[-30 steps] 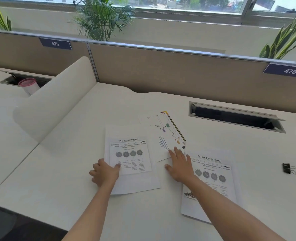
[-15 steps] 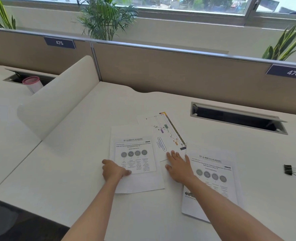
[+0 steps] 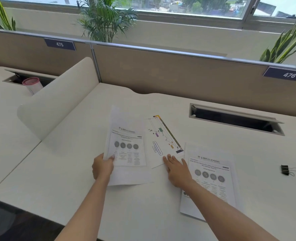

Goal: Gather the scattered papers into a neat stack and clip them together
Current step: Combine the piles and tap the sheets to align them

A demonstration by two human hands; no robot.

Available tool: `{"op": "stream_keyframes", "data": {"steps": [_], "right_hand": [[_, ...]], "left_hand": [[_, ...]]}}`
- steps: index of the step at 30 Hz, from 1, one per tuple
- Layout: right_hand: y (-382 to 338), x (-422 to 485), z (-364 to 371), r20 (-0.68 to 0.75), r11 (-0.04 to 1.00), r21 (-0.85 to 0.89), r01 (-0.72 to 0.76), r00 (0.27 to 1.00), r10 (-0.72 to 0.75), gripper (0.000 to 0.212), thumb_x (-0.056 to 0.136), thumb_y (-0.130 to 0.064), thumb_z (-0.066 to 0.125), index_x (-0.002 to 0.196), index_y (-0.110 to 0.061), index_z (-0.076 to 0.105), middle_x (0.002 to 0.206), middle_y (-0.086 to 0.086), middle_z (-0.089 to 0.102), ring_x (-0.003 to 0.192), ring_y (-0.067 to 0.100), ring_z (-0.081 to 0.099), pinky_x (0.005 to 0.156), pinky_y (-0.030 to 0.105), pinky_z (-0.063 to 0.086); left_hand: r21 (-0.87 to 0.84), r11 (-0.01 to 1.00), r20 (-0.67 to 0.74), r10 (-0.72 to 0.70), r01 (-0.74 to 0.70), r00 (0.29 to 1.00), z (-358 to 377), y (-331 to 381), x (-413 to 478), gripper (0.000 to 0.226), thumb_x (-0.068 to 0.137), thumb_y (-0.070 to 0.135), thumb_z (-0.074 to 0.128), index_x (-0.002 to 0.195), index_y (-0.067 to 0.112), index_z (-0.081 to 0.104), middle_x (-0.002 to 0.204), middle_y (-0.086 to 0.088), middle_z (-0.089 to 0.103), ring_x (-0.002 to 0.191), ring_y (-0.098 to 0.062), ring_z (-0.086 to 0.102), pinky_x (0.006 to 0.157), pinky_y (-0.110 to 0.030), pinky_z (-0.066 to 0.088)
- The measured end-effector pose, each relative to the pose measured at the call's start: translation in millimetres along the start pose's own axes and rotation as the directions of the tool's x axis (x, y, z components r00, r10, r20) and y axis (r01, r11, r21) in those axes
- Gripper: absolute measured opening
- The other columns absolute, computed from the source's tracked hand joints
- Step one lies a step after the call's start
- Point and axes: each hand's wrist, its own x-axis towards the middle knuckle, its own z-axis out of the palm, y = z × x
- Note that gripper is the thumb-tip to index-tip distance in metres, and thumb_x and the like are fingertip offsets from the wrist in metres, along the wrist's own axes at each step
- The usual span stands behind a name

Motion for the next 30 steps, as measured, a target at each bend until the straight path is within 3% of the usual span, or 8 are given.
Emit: {"op": "stream_keyframes", "data": {"steps": [5,10,14,18,22,24,27,30], "right_hand": [[-7.3,-7.5,2.5,-0.012,1.000,0.018,0.010,1.000,-0.010,0.055,0.100,-0.021,0.025,0.153,-0.027,0.010,0.162,-0.004,0.009,0.148,0.013,0.011,0.119,0.046,0.004],[-24.9,-16.0,5.2,-0.007,0.999,0.018,0.029,1.000,-0.029,0.055,0.100,-0.024,0.029,0.152,-0.025,0.013,0.162,0.000,0.011,0.147,0.019,0.016,0.119,0.044,0.010],[-44.4,-25.9,7.5,-0.006,0.997,0.009,0.082,0.997,-0.082,0.056,0.099,-0.026,0.032,0.152,-0.022,0.015,0.161,0.003,0.014,0.145,0.023,0.020,0.118,0.042,0.016],[-64.3,-39.9,14.0,-0.024,0.990,0.069,0.120,0.993,-0.119,0.060,0.098,-0.030,0.036,0.153,-0.022,0.012,0.160,0.003,0.018,0.142,0.024,0.026,0.115,0.039,0.024],[-75.2,-52.6,20.7,-0.100,0.947,0.306,0.100,0.992,-0.072,0.061,0.098,-0.023,0.034,0.153,-0.020,0.007,0.150,0.004,0.036,0.129,0.022,0.038,0.106,0.032,0.032],[-76.2,-60.4,22.1,-0.139,0.860,0.508,0.049,0.990,0.026,0.058,0.097,-0.018,0.031,0.152,-0.025,0.014,0.139,0.003,0.048,0.120,0.018,0.046,0.098,0.028,0.037],[-75.2,-66.4,17.0,-0.206,0.669,0.743,-0.020,0.944,0.258,0.055,0.094,-0.014,0.031,0.145,-0.031,0.028,0.140,-0.009,0.048,0.129,0.011,0.045,0.101,0.028,0.038],[-61.6,-57.5,2.5,-0.302,0.680,0.732,-0.044,0.873,0.382,0.048,0.092,-0.020,0.042,0.138,-0.029,0.031,0.131,-0.003,0.054,0.114,0.018,0.055,0.086,0.031,0.042]], "left_hand": [[-0.177,0.974,-0.196,0.103,-0.138,0.975,-27.5,19.4,12.1,0.022,0.083,0.024,0.069,0.101,0.011,0.069,0.100,-0.013,0.072,0.076,-0.027,0.061,0.074,-0.033,0.049],[-0.457,0.867,-0.342,0.037,-0.200,0.939,-48.8,28.5,16.7,0.022,0.082,0.021,0.070,0.099,0.008,0.069,0.094,-0.003,0.069,0.082,-0.022,0.064,0.073,-0.028,0.047],[-0.546,0.815,-0.367,-0.021,-0.197,0.930,-51.1,25.9,15.4,0.025,0.083,0.019,0.070,0.103,0.005,0.069,0.094,-0.002,0.067,0.082,-0.017,0.062,0.074,-0.026,0.048],[-0.487,0.866,-0.240,-0.009,-0.113,0.971,-36.8,11.1,11.4,0.021,0.083,0.018,0.070,0.100,0.006,0.068,0.093,-0.005,0.067,0.080,-0.021,0.061,0.074,-0.029,0.047],[-0.284,0.957,-0.137,0.018,-0.057,0.990,-14.8,-8.7,1.0,0.019,0.083,0.019,0.070,0.098,0.007,0.069,0.095,-0.013,0.071,0.080,-0.028,0.063,0.071,-0.030,0.046],[-0.188,0.981,-0.085,0.034,-0.050,0.996,-3.0,-16.3,-6.5,0.021,0.084,0.018,0.068,0.101,0.007,0.068,0.102,-0.017,0.071,0.086,-0.032,0.065,0.072,-0.031,0.046],[-0.095,0.995,-0.020,0.041,-0.043,0.999,10.6,-22.0,-16.1,0.022,0.085,0.018,0.066,0.105,0.009,0.067,0.106,-0.016,0.071,0.092,-0.036,0.065,0.077,-0.036,0.051],[-0.023,0.999,0.031,0.037,-0.037,0.999,20.3,-21.1,-26.8,0.022,0.086,0.021,0.064,0.106,0.011,0.065,0.106,-0.013,0.071,0.093,-0.036,0.064,0.080,-0.040,0.052]]}}
